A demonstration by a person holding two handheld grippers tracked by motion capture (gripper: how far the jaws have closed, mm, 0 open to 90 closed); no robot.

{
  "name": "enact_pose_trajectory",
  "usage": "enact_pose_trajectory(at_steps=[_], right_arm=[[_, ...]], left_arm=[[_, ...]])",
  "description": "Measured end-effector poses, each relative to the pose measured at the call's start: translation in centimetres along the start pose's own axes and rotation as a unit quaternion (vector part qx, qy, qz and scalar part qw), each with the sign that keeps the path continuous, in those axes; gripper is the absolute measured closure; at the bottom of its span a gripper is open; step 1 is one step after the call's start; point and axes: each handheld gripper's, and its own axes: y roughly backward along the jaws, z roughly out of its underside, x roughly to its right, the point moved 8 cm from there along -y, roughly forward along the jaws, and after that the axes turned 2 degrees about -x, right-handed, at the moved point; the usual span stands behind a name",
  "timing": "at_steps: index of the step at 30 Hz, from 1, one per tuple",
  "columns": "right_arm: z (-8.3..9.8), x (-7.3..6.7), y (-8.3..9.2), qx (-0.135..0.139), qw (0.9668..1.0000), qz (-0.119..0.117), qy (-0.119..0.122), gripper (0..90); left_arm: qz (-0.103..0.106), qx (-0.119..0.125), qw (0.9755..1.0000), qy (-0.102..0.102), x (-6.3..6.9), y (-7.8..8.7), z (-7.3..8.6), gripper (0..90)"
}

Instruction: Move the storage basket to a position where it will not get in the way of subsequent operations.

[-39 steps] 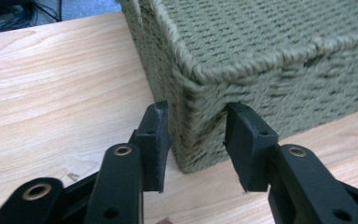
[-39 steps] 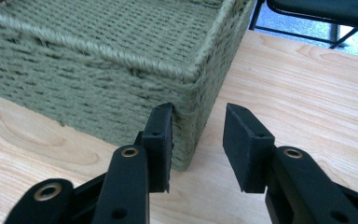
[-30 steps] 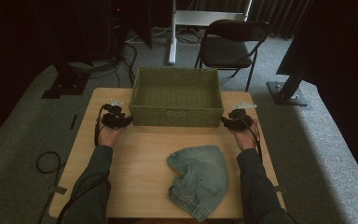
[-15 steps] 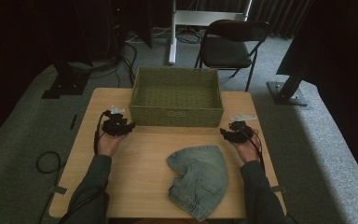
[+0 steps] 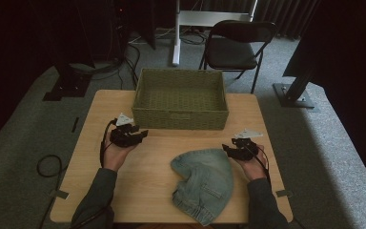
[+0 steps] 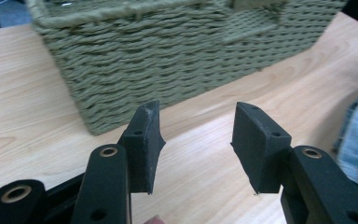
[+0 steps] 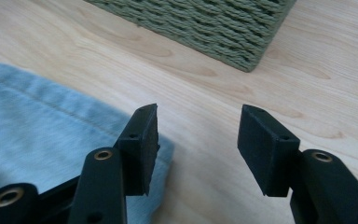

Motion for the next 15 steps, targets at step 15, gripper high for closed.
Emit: enact_pose_trajectory(at_steps=[15], right_arm=[[0.7,-1.7,1.8,0.017,0.9998,-0.005,0.003,44.6]], left_arm=[[0.044,0.003,0.9976,-0.054,4.5,0.6,-0.1,51.3]])
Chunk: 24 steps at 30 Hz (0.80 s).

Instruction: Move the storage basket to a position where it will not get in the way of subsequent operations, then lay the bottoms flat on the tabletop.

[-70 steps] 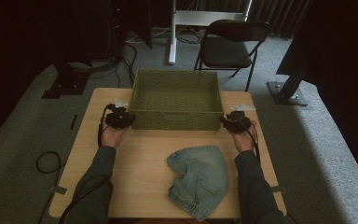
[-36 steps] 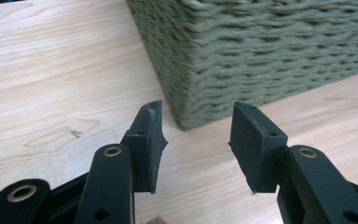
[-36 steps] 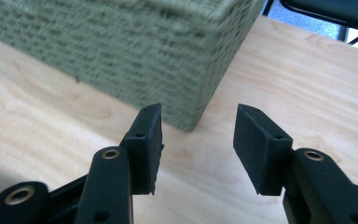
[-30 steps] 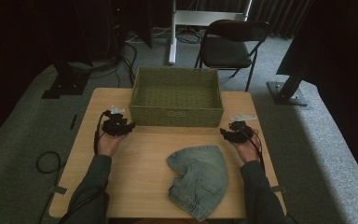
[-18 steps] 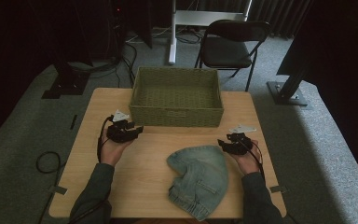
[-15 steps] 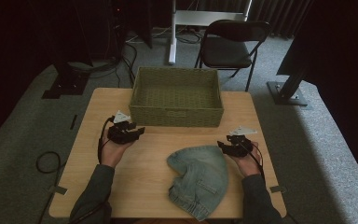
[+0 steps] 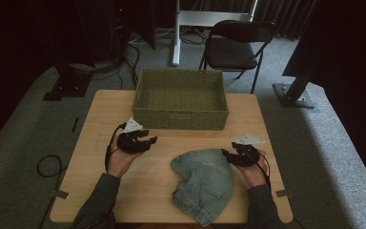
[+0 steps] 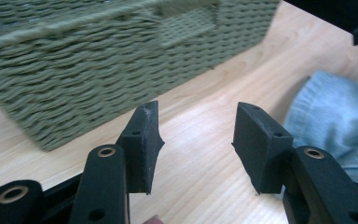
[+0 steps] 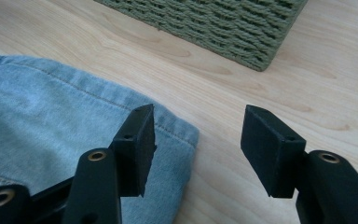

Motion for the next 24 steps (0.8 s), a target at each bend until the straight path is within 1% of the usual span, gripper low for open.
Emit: enact_pose_trajectory(at_steps=[2,3,5,9,10,11,13,14,17,19,20,21,22,23,24], right_arm=[[0.1,-0.3,0.1,0.0,1.0,-0.004,-0.001,44.3],[0.1,-0.5,0.2,-0.002,1.0,-0.005,0.004,43.9],[0.0,-0.9,0.5,0.0,0.9999,-0.005,0.01,43.5],[-0.3,-1.8,1.4,0.007,0.9997,-0.015,0.02,41.3],[-0.4,-2.0,1.6,0.009,0.9996,-0.017,0.021,41.1],[-0.6,-2.4,1.8,0.012,0.9994,-0.021,0.025,40.6],[-0.7,-2.7,2.0,0.014,0.9992,-0.023,0.028,40.0],[-0.8,-3.0,2.1,0.015,0.999,-0.026,0.034,39.8],[-0.9,-3.7,2.5,0.019,0.9983,-0.034,0.043,38.4],[-1.1,-4.3,2.8,0.027,0.9976,-0.047,0.043,37.8],[-1.2,-4.6,3.1,0.029,0.9973,-0.049,0.045,37.7],[-1.2,-4.6,3.1,0.029,0.9973,-0.049,0.045,37.7],[-1.2,-4.8,3.3,0.03,0.9969,-0.053,0.049,37.4],[-1.3,-5.4,3.7,0.033,0.9959,-0.062,0.056,36.5],[-1.4,-5.7,4.0,0.036,0.9954,-0.066,0.058,35.9]], left_arm=[[0.007,-0.002,0.9999,-0.011,0.8,-0.1,0.1,51.3],[0.011,-0.002,0.9998,-0.014,1.2,-0.2,0.1,51.3],[0.018,-0.002,0.9997,-0.016,1.9,-0.2,0.2,51.2],[0.036,0.007,0.9992,-0.015,3.1,0.0,0.5,51.1],[0.036,0.007,0.9992,-0.015,3.1,0.0,0.5,51.1],[0.043,0.004,0.999,-0.014,3.7,-0.1,0.8,51.1],[0.043,-0.002,0.9989,-0.017,4.0,-0.1,1.0,51.1],[0.045,-0.003,0.9988,-0.018,4.1,0.0,1.1,51.1],[0.052,-0.002,0.9986,-0.015,4.7,0.1,1.2,51.1],[0.055,-0.003,0.9983,-0.017,5.1,0.2,1.2,51.1],[0.057,-0.001,0.9982,-0.017,5.4,0.3,1.2,51.1],[0.057,-0.001,0.9982,-0.017,5.4,0.3,1.2,51.1],[0.06,-0.001,0.9979,-0.025,6.0,0.5,1.2,51.1],[0.061,-0.002,0.9977,-0.03,6.2,0.6,1.1,51.0],[0.062,-0.002,0.9975,-0.034,6.4,0.7,1.1,51.0]])
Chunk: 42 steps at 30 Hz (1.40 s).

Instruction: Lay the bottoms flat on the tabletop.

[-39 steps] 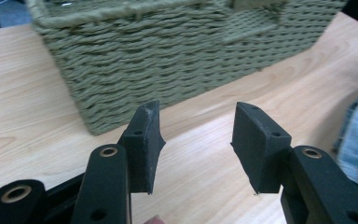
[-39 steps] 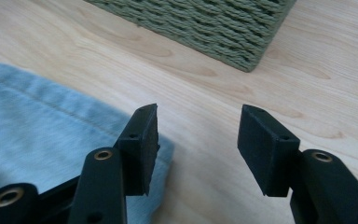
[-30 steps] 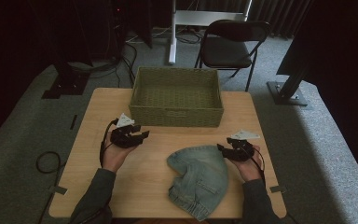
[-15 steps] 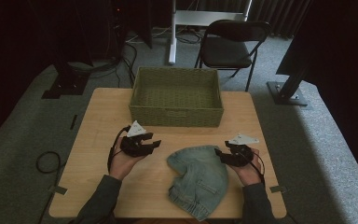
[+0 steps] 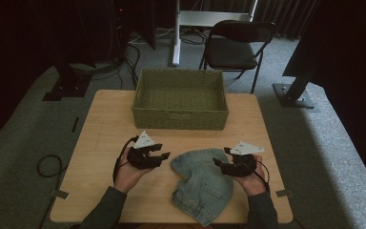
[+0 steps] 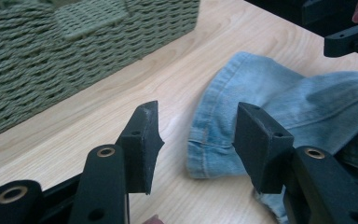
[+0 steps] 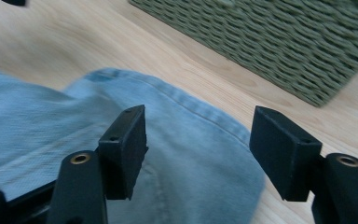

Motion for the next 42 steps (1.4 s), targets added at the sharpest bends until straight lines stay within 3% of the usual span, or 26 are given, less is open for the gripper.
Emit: enact_pose_trajectory(at_steps=[6,14,15,17,20,25,28,30,34,39,40,41,42], right_arm=[[-1.0,-1.7,0.9,0.02,0.9993,-0.029,0.011,33.6],[-2.2,-3.9,1.8,0.039,0.9963,-0.071,0.029,27.7],[-2.2,-3.9,1.8,0.039,0.9963,-0.071,0.029,27.7],[-2.4,-5.0,1.7,0.034,0.9935,-0.101,0.039,23.6],[-2.1,-5.7,1.0,0.02,0.9917,-0.118,0.049,23.9],[-1.2,-5.7,-0.6,-0.01,0.9898,-0.135,0.044,36.1],[-0.7,-5.7,-1.3,-0.028,0.9883,-0.143,0.046,59.5],[-0.7,-5.5,-1.4,-0.027,0.9891,-0.133,0.058,69.2],[-1.1,-4.0,-1.6,-0.023,0.9936,-0.097,0.053,74.3],[-0.9,-0.5,-2.8,-0.021,0.9986,-0.048,0.012,76.1],[-0.9,-0.5,-2.8,-0.021,0.9986,-0.048,0.012,76.1],[-0.7,0.4,-3.2,-0.024,0.9991,-0.036,0.003,76.5],[-0.2,2.2,-4.1,-0.039,0.9989,-0.016,-0.02,77.4]], left_arm=[[0.002,0.004,1.0,-0.005,0.6,0.2,-0.2,51.0],[-0.001,0.0,1.0,0.002,0.2,0.1,0.2,51.0],[-0.001,0.0,1.0,0.002,0.2,0.1,0.2,51.0],[0.0,0.0,1.0,0.001,0.2,0.1,0.2,51.0],[0.001,0.0,1.0,0.0,0.4,0.1,0.1,51.0],[0.001,-0.003,1.0,0.0,0.3,-0.1,0.3,51.0],[0.001,-0.004,1.0,0.001,0.3,-0.2,0.3,51.0],[0.001,-0.003,1.0,-0.001,0.3,-0.1,0.3,51.1],[0.001,-0.003,1.0,-0.003,0.4,-0.1,0.2,51.1],[0.003,-0.005,1.0,-0.005,0.5,-0.3,0.3,51.2],[0.003,-0.005,1.0,-0.005,0.5,-0.3,0.3,51.2],[0.004,-0.008,0.9999,-0.005,0.7,-0.4,0.3,51.2],[0.005,-0.009,0.9999,-0.006,0.7,-0.5,0.4,51.2]])
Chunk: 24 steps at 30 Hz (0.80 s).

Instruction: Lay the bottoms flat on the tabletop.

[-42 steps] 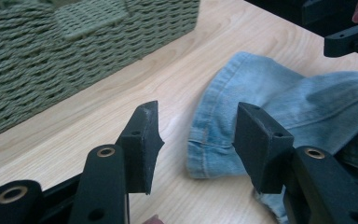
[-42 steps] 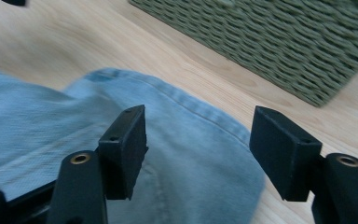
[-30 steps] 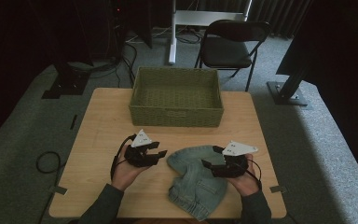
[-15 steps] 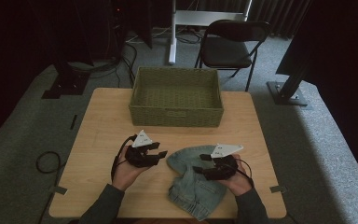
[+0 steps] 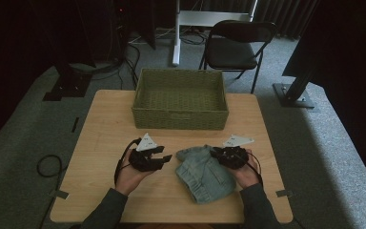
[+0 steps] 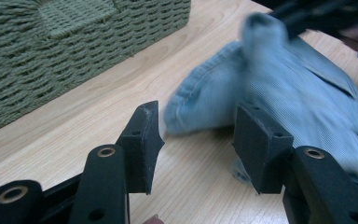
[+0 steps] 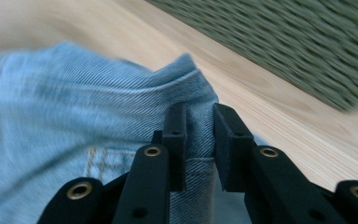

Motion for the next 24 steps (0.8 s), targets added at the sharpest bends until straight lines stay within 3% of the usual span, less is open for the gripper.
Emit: enact_pose_trajectory(at_steps=[4,8,13,17,20,24], right_arm=[[1.3,2.7,-2.3,-0.045,0.9982,0.027,-0.03,79.3],[1.9,3.9,-3.4,-0.062,0.9963,0.034,-0.048,80.5],[1.8,4.3,-3.5,-0.07,0.9956,0.042,-0.046,80.3],[1.8,4.4,-3.4,-0.068,0.9955,0.04,-0.051,79.4],[1.6,4.2,-3.1,-0.07,0.9955,0.05,-0.04,78.4],[1.0,3.8,-2.0,-0.056,0.9962,0.059,-0.029,67.0]], left_arm=[[0.007,-0.007,0.9999,-0.006,0.5,-0.5,0.1,51.9],[0.017,-0.018,0.9995,-0.018,1.4,-1.3,0.3,52.8],[0.045,-0.042,0.9968,-0.05,3.7,-3.1,0.7,56.7],[0.067,-0.08,0.9908,-0.086,5.3,-5.5,1.5,59.7],[0.079,-0.099,0.9877,-0.091,5.8,-7.0,2.0,61.7],[0.088,-0.086,0.9884,-0.089,6.3,-7.4,1.1,61.9]])
